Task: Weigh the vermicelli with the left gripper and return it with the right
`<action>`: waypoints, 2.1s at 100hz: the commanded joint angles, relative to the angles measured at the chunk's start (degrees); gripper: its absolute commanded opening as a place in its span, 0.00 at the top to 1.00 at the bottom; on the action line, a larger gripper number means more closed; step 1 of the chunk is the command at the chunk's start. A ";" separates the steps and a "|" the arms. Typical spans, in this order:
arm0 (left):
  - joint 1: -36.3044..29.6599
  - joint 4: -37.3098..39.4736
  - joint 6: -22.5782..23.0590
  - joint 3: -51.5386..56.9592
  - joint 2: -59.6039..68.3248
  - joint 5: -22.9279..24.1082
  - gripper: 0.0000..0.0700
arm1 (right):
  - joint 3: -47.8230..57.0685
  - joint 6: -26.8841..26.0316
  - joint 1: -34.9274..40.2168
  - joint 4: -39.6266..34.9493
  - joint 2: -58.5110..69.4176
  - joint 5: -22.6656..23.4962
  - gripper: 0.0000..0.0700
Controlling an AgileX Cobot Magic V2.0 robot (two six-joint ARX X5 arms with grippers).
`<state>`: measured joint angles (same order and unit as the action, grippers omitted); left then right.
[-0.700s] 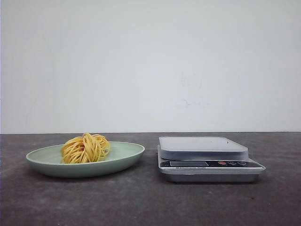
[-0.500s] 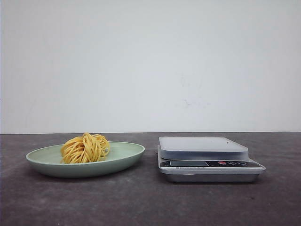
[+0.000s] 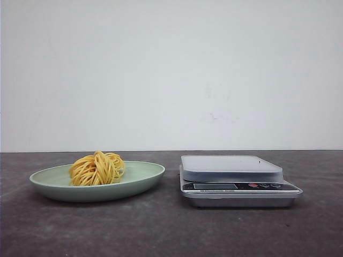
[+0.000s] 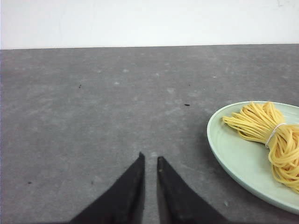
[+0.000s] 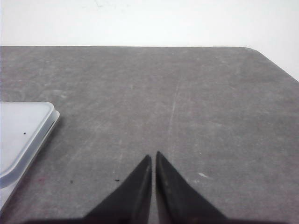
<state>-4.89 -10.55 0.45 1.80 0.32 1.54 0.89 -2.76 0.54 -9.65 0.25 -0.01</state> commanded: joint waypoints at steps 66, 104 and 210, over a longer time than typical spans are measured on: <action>0.04 -0.22 0.35 -1.01 -0.04 -0.02 0.98 | -0.17 0.39 -0.07 0.66 -0.02 -0.02 0.99; 0.04 -0.20 0.35 -1.01 -0.04 -0.04 0.98 | -0.17 0.39 -0.07 0.63 -0.02 -0.02 0.99; 0.04 0.00 -4.55 -1.01 -0.04 0.07 0.98 | -0.13 -6.58 -0.02 0.79 -0.02 4.98 0.99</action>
<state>-4.89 -10.55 -1.37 1.80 0.32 1.58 0.89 -7.38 0.54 -9.61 0.25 3.51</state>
